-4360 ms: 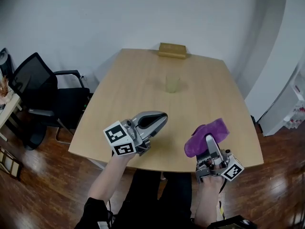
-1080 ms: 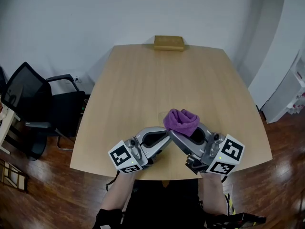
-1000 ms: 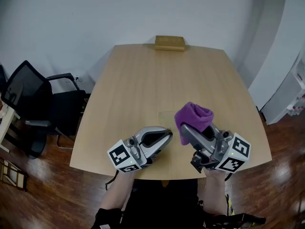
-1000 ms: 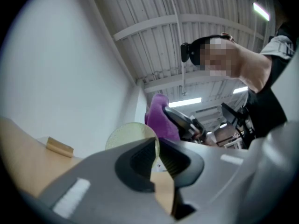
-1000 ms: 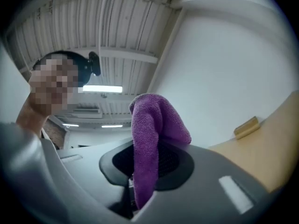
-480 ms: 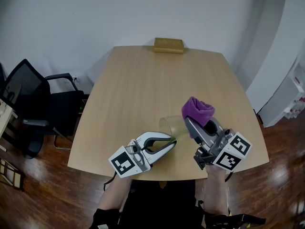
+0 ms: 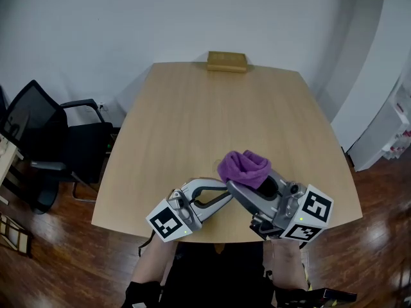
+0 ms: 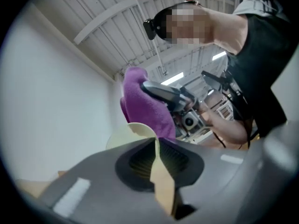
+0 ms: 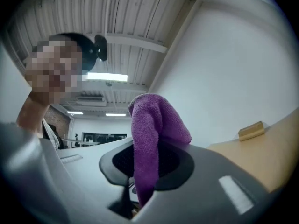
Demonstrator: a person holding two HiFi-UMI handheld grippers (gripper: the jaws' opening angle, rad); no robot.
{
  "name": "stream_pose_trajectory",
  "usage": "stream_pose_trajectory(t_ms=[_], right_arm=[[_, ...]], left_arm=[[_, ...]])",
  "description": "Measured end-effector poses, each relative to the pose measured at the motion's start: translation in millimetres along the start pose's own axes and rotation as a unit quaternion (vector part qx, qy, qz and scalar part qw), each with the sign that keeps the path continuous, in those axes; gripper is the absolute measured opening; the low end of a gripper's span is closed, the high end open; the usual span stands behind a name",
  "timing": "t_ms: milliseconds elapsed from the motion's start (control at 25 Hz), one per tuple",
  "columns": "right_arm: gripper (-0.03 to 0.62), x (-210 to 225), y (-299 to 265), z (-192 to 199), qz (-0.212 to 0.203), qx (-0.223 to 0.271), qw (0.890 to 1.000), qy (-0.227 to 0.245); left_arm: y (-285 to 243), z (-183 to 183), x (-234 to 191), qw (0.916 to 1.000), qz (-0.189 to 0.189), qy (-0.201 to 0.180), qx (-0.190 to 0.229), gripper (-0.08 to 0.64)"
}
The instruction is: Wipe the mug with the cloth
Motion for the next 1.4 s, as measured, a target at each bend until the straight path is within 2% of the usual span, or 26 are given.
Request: stream_pose_trajectory(t_ms=[40,120,200,240,320,480,640,800,880,960,1000,1040,1120,1200,1280,1400], right_arm=[[0.058,8.6,11.4,-8.0,0.02,0.021,1.0,-0.002],[0.058,29.8,39.0,-23.7,0.09,0.05,0.995,0.006],[0.058,48.3,61.8,-32.0,0.145,0.059,0.988,0.007],[0.057,54.7,68.2,-32.1,0.156,0.057,0.986,0.002],[0.057,60.4,68.6,-25.4,0.153,0.042,0.987,-0.015],[0.057,53.7,40.8,-2.5,0.109,-0.008,0.993,-0.036],[0.058,32.1,20.9,5.3,0.091,-0.034,0.995,-0.013],[0.057,0.9,-2.3,9.8,0.051,-0.058,0.997,0.019],[0.057,-9.7,-7.0,9.6,0.009,-0.056,0.998,0.015],[0.058,-8.7,-1.0,4.3,-0.029,-0.026,0.999,-0.014],[0.058,-1.9,6.7,-0.9,-0.026,-0.006,0.999,-0.025],[0.057,8.4,17.0,-6.9,-0.004,0.011,1.0,-0.028],[0.058,33.6,40.0,-17.4,0.068,0.032,0.997,-0.023],[0.057,53.5,57.8,-21.5,0.113,0.038,0.993,-0.026],[0.057,62.9,64.9,-19.0,0.12,0.029,0.992,-0.036],[0.057,64.3,53.9,-6.1,0.097,-0.012,0.994,-0.046]], left_arm=[[1.2,-1.2,0.7,1.0,0.002,0.0,0.005,0.046],[4.4,-3.1,2.3,0.9999,0.004,-0.001,0.014,0.046],[7.2,-5.1,2.6,0.9997,0.004,-0.003,0.024,0.046],[7.8,-6.5,2.5,0.9995,0.004,-0.006,0.03,0.046],[6.6,-9.7,3.1,0.9992,0.008,-0.018,0.036,0.046],[-0.4,-11.3,8.6,0.9982,0.021,-0.051,0.023,0.046],[-2.7,-8.6,11.0,0.9968,0.025,-0.076,-0.007,0.048],[-1.8,-3.0,13.6,0.9956,0.023,-0.089,-0.017,0.049],[-1.0,-2.5,13.5,0.9951,0.021,-0.094,-0.022,0.049],[0.1,-1.8,14.9,0.9947,0.019,-0.1,-0.019,0.048],[1.1,-1.5,16.1,0.9942,0.019,-0.104,-0.017,0.048],[2.6,-1.7,17.2,0.9935,0.02,-0.111,-0.015,0.048],[6.6,-2.7,18.5,0.9923,0.024,-0.121,-0.012,0.048],[9.5,-4.0,19.4,0.9915,0.026,-0.127,-0.007,0.048],[9.4,-5.2,20.9,0.9901,0.03,-0.137,-0.006,0.048],[6.5,-5.1,24.2,0.9858,0.046,-0.161,-0.014,0.048]])
Point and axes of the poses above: the fingertips, and each gripper's own axes: y backward along the fingers, x to its right, z out of its underside, the point moved 9 cm from there along y, backward along the fingers, and after that the axes turned 3 degrees about -z, right-handed, at the moved point
